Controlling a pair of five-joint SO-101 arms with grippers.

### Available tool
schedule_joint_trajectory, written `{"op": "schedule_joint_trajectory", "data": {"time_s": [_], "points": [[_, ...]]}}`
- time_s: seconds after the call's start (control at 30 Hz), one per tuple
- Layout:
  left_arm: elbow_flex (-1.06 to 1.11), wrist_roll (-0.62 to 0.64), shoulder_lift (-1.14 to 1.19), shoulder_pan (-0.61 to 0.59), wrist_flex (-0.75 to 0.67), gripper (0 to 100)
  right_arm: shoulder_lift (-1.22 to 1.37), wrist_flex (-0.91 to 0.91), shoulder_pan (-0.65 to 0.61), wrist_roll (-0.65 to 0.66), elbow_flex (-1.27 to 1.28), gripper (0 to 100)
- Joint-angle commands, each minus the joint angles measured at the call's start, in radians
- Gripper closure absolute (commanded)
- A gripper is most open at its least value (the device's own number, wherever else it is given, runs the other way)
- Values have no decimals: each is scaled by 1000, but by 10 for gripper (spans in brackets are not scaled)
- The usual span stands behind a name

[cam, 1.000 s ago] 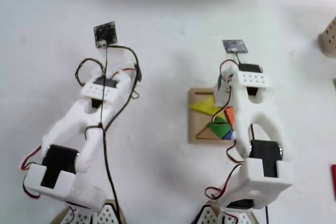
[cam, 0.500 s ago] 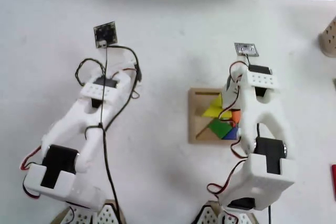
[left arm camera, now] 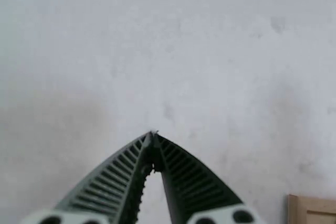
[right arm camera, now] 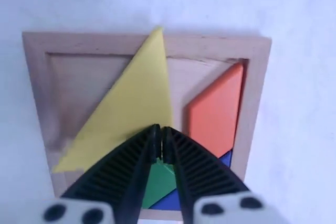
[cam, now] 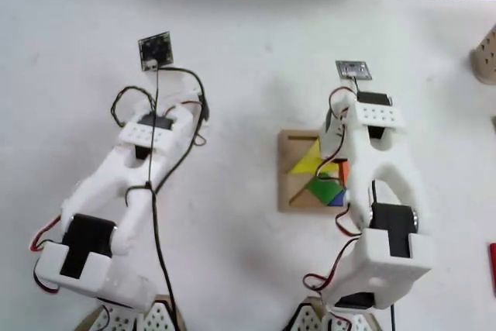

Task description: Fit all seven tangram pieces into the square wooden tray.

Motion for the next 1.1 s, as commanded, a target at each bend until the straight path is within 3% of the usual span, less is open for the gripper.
{"op": "schedule_joint_trajectory", "data": {"time_s": [0.0, 0.27, 0.47, 0.57, 1.07], "points": [[-46, 15, -2, 16, -3, 977, -70, 44, -16, -14, -37, 981], [-40, 15, -5, 25, -3, 977, -153, 108, 41, 20, 9, 981], [-14, -114, -8, 93, -3, 977, -183, -45, 61, 29, 164, 981], [-14, -118, -8, 94, -3, 977, -182, -91, 64, 29, 201, 981], [-14, -124, -8, 94, -3, 977, -182, -104, -102, 18, 201, 980]]}}
